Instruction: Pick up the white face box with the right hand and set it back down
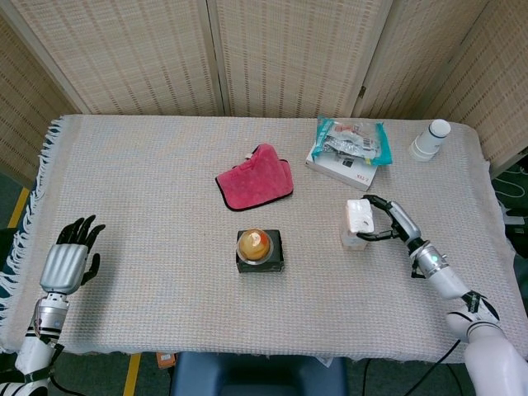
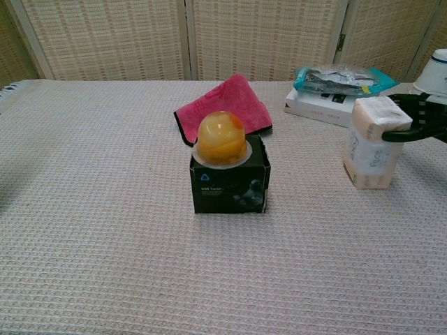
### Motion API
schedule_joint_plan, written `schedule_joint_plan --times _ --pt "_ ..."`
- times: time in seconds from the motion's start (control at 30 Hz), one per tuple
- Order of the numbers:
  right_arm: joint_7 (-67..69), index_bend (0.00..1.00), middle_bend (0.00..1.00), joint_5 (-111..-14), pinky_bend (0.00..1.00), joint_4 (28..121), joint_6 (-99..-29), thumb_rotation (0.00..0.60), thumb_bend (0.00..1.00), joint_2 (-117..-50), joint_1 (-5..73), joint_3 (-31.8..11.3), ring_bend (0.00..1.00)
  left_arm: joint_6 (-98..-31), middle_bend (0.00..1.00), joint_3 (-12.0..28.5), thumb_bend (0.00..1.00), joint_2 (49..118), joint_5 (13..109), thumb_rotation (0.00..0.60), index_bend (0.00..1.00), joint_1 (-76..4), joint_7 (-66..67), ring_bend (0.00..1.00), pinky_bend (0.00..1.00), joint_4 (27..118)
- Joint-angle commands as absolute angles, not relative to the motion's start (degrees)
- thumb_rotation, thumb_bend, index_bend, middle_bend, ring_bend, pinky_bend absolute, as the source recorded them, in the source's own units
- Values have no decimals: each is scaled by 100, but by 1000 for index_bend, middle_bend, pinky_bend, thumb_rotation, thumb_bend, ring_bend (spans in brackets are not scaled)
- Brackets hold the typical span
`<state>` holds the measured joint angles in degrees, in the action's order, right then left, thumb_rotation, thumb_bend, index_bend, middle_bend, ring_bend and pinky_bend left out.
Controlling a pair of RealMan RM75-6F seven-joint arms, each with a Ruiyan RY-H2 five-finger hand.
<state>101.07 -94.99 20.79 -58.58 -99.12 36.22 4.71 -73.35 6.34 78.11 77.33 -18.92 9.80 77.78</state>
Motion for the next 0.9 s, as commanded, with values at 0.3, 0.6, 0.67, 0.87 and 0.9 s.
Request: schedule_joint_plan --times 0.3,0.6,0.67,0.87,0.9 --pt "9468 188 334 -9387 0 2773 -5482 600 227 -9554 3797 478 133 -7331 0 614 552 7814 7753 600 157 -1892 1007 0 109 7789" --pt "9199 101 165 -9324 0 3187 -5431 600 112 -9302 3837 470 24 -7360 0 632 552 7810 7744 600 157 -1884 996 0 110 7788" --pt "9136 78 128 -9325 0 3322 -5462 600 108 -9194 3832 476 6 -7359 0 627 553 7806 7751 600 157 -1884 997 0 110 7796" --pt "8554 0 15 -9201 0 4224 -5810 600 90 -8520 3716 348 0 -7345 0 617 552 7801 7748 600 157 -1885 1031 0 110 7830" --pt "8250 0 6 -9113 0 4456 -5892 600 89 -8366 3668 268 0 -7347 0 616 552 7797 7751 600 157 -1885 1032 0 109 7840"
